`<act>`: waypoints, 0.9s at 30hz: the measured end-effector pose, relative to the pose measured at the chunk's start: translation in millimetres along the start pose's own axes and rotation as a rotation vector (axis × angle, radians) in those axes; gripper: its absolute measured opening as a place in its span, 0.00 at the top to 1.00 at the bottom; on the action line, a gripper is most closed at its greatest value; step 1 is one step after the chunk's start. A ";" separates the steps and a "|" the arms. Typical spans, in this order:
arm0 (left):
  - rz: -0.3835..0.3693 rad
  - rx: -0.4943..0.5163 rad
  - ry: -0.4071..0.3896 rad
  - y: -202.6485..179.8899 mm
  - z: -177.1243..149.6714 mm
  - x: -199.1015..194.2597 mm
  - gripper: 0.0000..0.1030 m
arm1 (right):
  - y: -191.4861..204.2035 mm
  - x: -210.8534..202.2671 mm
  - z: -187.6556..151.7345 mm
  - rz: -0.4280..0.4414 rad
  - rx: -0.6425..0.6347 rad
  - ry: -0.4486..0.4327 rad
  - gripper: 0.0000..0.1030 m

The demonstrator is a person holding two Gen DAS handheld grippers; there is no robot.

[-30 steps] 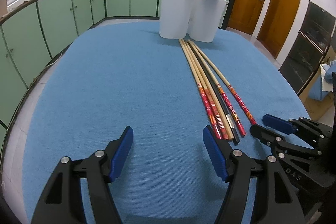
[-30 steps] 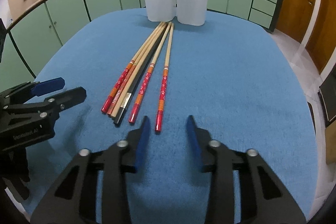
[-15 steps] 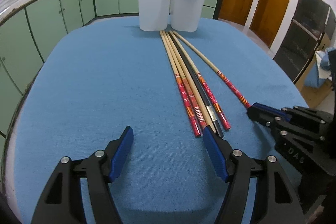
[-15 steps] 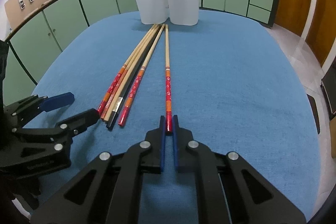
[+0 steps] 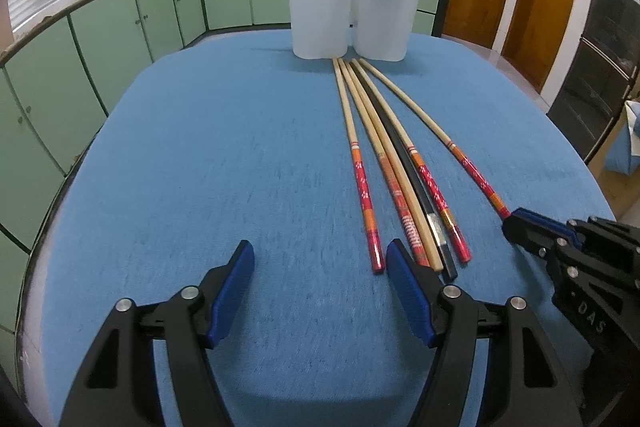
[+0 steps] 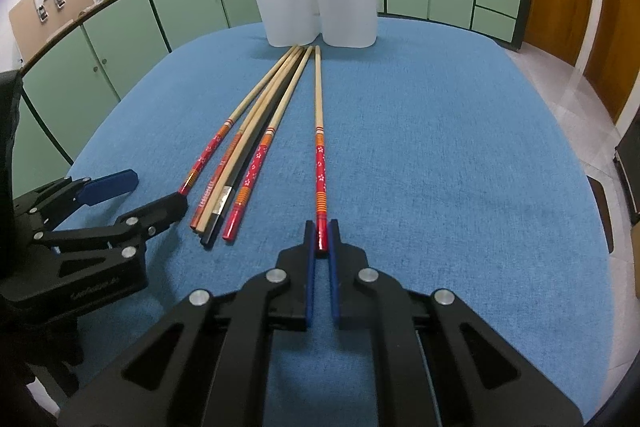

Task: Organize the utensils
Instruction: 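Grasp a red chopstick with the left tool while the right tool lifts its chopstick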

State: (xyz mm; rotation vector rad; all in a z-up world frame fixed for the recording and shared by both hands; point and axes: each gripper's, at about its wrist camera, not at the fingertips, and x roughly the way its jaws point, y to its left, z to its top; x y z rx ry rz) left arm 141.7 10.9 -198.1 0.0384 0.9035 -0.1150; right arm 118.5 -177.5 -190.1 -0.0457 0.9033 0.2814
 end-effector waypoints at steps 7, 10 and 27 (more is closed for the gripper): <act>-0.055 -0.014 -0.017 -2.8 2.4 -0.2 0.88 | -0.5 -0.3 -0.6 -0.003 -0.005 -0.003 0.95; -0.077 -0.024 -0.018 -3.2 2.4 -1.0 0.95 | -0.5 -3.0 -1.1 -0.001 -0.009 -0.016 0.95; -0.112 -0.023 -0.322 8.4 53.0 -103.0 0.95 | -8.0 -94.6 63.6 0.041 -0.031 -0.279 0.95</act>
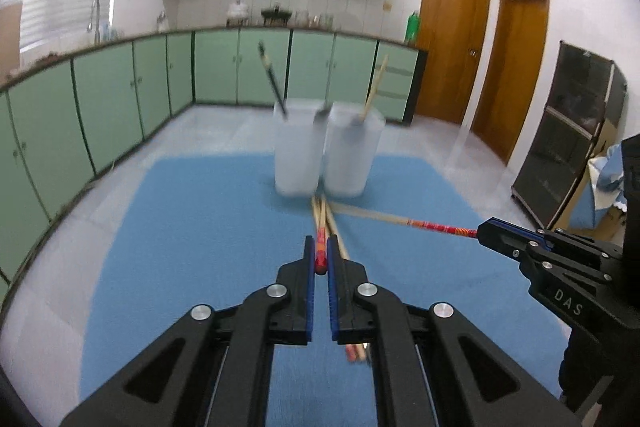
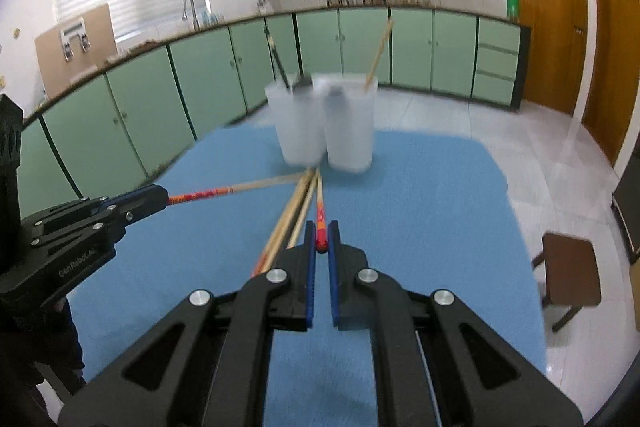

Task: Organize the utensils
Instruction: 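Grasp a red chopstick with the left tool while the right tool lifts its chopstick, then carry both red chopsticks upright and lower them into the white cups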

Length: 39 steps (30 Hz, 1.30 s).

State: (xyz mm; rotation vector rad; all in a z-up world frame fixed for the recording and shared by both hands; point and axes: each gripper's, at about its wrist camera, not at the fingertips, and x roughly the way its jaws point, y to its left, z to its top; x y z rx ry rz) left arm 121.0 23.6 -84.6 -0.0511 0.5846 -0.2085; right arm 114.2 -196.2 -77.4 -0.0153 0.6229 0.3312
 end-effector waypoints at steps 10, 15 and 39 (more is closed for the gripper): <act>-0.037 0.027 -0.136 -7.8 62.7 -9.7 0.95 | -1.3 -18.7 80.6 0.015 -0.046 -0.125 0.95; -0.060 0.030 -0.160 -6.6 88.6 -6.5 0.95 | 2.0 -16.0 115.3 0.006 -0.080 -0.160 0.95; 0.017 0.142 -0.356 -6.1 228.9 37.8 0.95 | -31.7 69.0 259.6 -0.037 -0.113 -0.348 0.95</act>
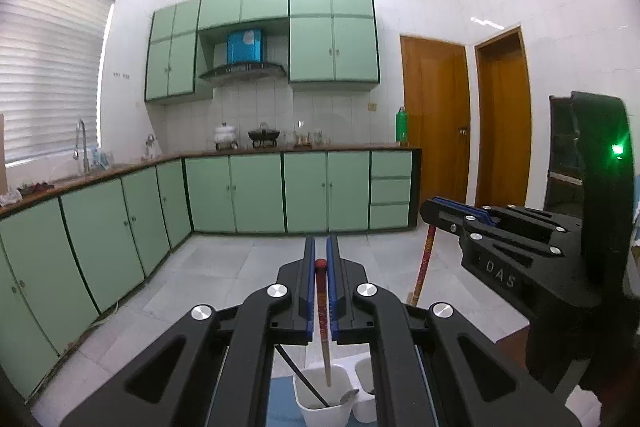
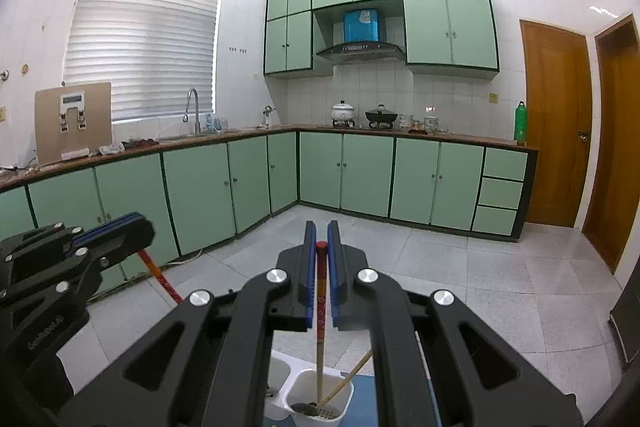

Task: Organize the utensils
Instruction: 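Carry both red chopsticks upright and lower them into the white cups, then open both tools and move them back over the remaining chopsticks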

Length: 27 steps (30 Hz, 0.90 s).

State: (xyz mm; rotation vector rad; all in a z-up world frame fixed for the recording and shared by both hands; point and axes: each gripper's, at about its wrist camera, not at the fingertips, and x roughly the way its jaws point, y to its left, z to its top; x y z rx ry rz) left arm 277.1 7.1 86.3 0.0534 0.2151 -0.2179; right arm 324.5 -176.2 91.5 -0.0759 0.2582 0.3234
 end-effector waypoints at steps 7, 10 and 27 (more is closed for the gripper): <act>-0.016 -0.030 0.156 9.4 -45.6 50.8 0.95 | -4.3 26.7 -43.6 -0.007 0.020 0.103 0.91; -0.028 -0.063 0.184 15.2 -56.9 50.8 0.92 | -7.7 19.6 -54.9 -0.019 0.040 0.117 0.80; -0.011 -0.119 0.265 -0.4 -135.8 -57.1 0.51 | 21.1 -99.0 -151.0 -0.003 0.135 0.223 0.42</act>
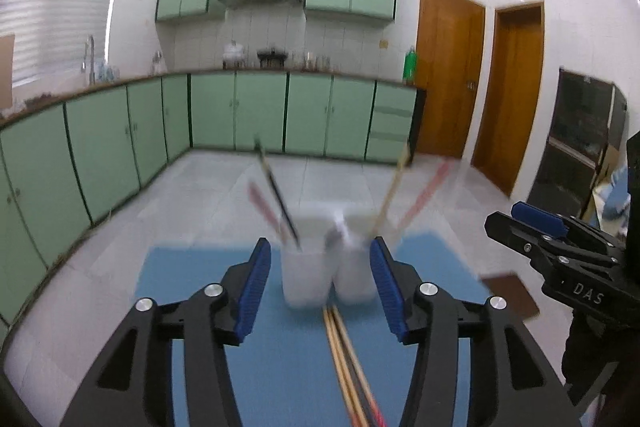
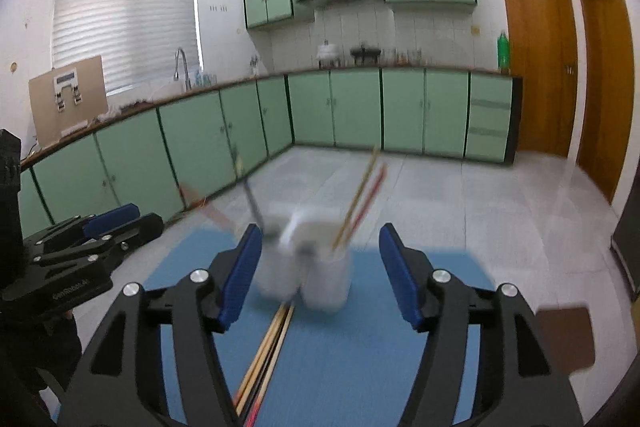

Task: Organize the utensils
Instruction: 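Open both tools and move them back over the remaining chopsticks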

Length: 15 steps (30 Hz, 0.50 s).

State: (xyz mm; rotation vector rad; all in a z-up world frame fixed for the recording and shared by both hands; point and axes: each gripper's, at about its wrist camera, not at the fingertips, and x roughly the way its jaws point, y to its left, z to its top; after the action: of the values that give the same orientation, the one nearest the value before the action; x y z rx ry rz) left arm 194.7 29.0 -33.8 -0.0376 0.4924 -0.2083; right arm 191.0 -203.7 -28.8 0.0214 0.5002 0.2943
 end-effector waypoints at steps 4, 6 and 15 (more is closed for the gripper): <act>0.027 -0.001 0.103 -1.7 -52.1 -0.7 0.51 | 9.9 -0.1 -53.9 -0.002 0.042 0.107 0.42; 0.030 -0.018 0.147 0.1 -72.8 1.3 0.51 | 12.8 2.8 -74.9 -0.008 0.055 0.152 0.42; 0.074 -0.029 0.261 3.5 -135.9 13.3 0.51 | 30.0 14.4 -152.2 -0.040 0.043 0.300 0.45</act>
State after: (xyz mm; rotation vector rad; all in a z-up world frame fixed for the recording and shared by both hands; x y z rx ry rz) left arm 142.5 31.6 -160.0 -0.0201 0.7556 -0.1336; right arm 122.5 -178.8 -166.4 0.0092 0.8039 0.2488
